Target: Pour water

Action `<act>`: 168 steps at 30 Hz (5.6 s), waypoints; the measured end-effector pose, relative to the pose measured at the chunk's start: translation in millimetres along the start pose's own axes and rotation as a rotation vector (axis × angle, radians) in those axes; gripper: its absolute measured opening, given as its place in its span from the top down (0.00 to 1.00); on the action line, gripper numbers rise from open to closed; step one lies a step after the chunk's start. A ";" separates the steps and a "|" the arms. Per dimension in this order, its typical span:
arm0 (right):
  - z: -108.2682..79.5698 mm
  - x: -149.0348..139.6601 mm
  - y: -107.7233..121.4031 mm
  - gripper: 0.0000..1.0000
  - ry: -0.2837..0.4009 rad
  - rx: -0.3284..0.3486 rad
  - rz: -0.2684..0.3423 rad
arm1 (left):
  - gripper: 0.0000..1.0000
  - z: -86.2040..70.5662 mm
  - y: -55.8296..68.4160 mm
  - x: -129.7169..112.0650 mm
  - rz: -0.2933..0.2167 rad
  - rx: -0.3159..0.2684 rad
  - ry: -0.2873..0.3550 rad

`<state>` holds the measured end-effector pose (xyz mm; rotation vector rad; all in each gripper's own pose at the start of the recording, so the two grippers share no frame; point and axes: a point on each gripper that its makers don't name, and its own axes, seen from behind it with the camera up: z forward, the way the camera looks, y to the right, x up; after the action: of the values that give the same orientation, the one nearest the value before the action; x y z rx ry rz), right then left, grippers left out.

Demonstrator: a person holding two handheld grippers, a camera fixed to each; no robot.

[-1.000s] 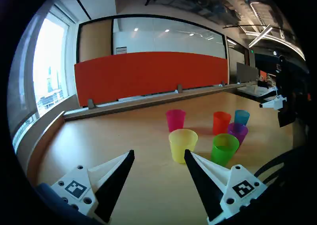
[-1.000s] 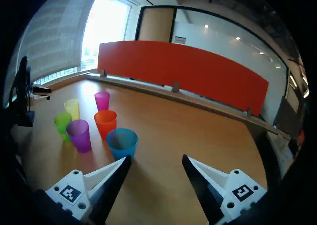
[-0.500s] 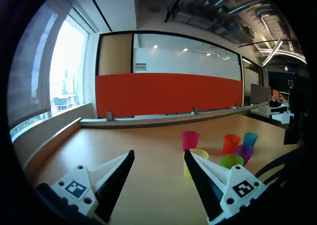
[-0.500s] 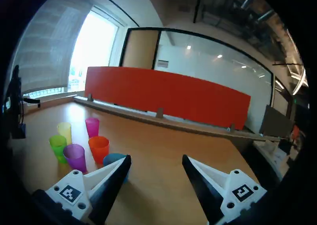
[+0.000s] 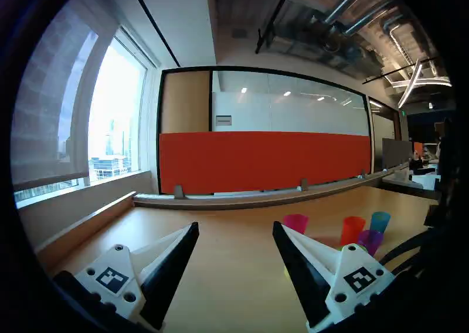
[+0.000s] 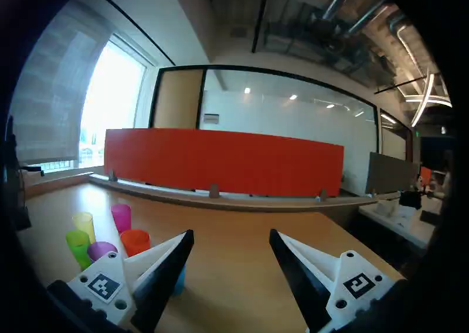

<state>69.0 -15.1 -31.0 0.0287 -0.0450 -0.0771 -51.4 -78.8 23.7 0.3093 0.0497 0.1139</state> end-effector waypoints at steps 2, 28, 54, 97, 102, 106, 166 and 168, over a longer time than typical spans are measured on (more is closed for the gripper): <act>0.0 2.8 2.3 0.00 0.018 -0.021 0.013 | 0.07 1.1 0.7 3.4 -0.007 0.013 0.014; 18.3 23.3 4.1 0.00 0.086 -0.074 0.087 | 0.07 8.4 2.8 -3.0 0.008 0.077 0.069; 14.7 39.6 0.2 0.00 0.081 -0.090 0.086 | 0.07 7.8 14.0 -37.4 -0.055 0.154 0.095; 7.3 50.9 7.7 0.00 0.107 -0.089 0.097 | 0.07 10.5 25.8 -70.4 -0.019 0.150 0.016; 6.3 52.1 8.7 0.00 0.114 -0.088 0.094 | 0.07 9.4 24.3 -69.5 -0.016 0.150 0.013; 5.3 52.8 10.7 0.00 0.121 -0.093 0.088 | 0.06 8.6 22.3 -67.7 -0.015 0.150 0.011; 29.9 -61.8 0.8 0.00 0.043 -0.040 0.074 | 0.07 9.3 18.9 -70.6 -0.008 0.147 0.000; 30.1 -62.1 0.7 0.00 0.043 -0.037 0.075 | 0.07 9.4 18.6 -70.4 -0.008 0.147 0.000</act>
<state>5.9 -10.4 -3.7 -0.0080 -0.0016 -0.0028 -122.6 -72.4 40.5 0.4560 0.0592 0.1021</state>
